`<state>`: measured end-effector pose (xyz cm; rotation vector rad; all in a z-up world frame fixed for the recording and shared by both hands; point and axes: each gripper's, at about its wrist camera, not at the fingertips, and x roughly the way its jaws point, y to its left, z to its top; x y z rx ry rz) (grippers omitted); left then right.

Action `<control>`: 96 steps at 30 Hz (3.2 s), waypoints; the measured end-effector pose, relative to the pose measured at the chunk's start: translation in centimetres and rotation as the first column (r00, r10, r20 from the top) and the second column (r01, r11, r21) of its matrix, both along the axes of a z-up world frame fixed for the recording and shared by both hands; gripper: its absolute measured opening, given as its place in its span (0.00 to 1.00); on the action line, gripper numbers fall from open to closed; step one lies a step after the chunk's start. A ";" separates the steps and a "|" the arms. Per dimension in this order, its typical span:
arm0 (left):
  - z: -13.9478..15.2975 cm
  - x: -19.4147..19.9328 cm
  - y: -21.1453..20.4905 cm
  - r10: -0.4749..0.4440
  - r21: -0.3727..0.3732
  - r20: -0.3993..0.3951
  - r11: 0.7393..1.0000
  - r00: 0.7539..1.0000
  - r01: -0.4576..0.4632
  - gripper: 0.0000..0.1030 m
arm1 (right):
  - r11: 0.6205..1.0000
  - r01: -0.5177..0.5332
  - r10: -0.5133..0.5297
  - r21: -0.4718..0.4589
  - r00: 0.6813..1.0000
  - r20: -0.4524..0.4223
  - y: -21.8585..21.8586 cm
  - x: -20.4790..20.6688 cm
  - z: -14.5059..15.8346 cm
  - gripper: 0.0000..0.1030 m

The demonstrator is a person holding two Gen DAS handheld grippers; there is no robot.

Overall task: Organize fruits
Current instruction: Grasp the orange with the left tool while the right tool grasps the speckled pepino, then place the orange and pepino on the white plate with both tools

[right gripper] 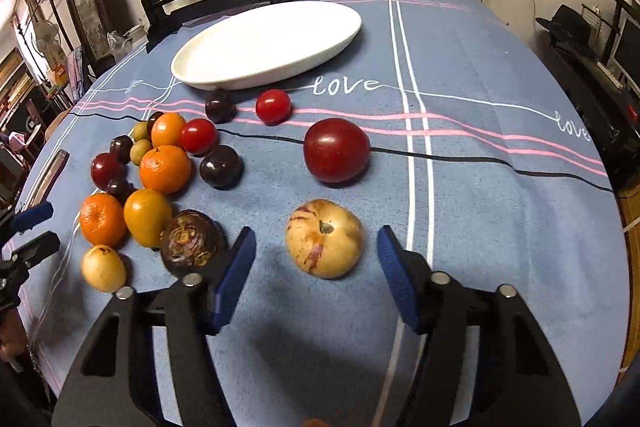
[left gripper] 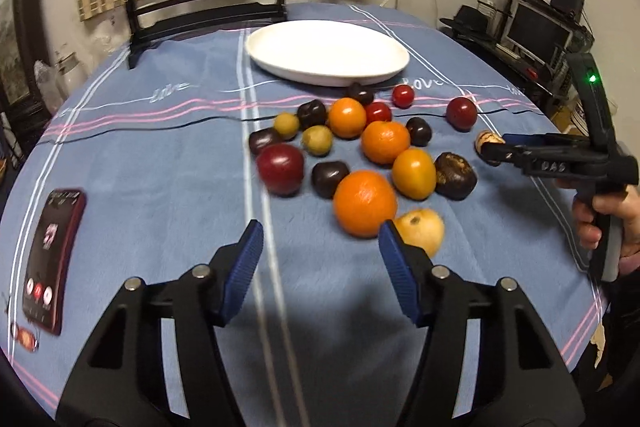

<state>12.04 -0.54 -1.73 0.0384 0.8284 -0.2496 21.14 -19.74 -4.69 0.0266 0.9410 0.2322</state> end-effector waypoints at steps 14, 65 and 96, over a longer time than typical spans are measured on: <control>-1.3 3.8 -2.5 -0.085 -0.097 -0.131 0.993 0.988 0.072 0.42 | 0.999 -0.033 0.034 0.043 0.999 -0.019 -0.4 0.1 -0.6 0.41; 0.0 29.0 -2.2 0.022 -0.026 -0.216 0.999 0.976 -0.029 0.62 | 0.997 -0.068 0.070 0.027 0.996 -0.049 6.9 21.4 1.4 0.42; 0.7 5.9 7.4 0.114 -0.063 -0.007 0.991 0.993 -0.114 0.92 | 0.886 -0.459 0.458 -0.063 0.888 -0.031 15.0 -4.5 0.3 0.43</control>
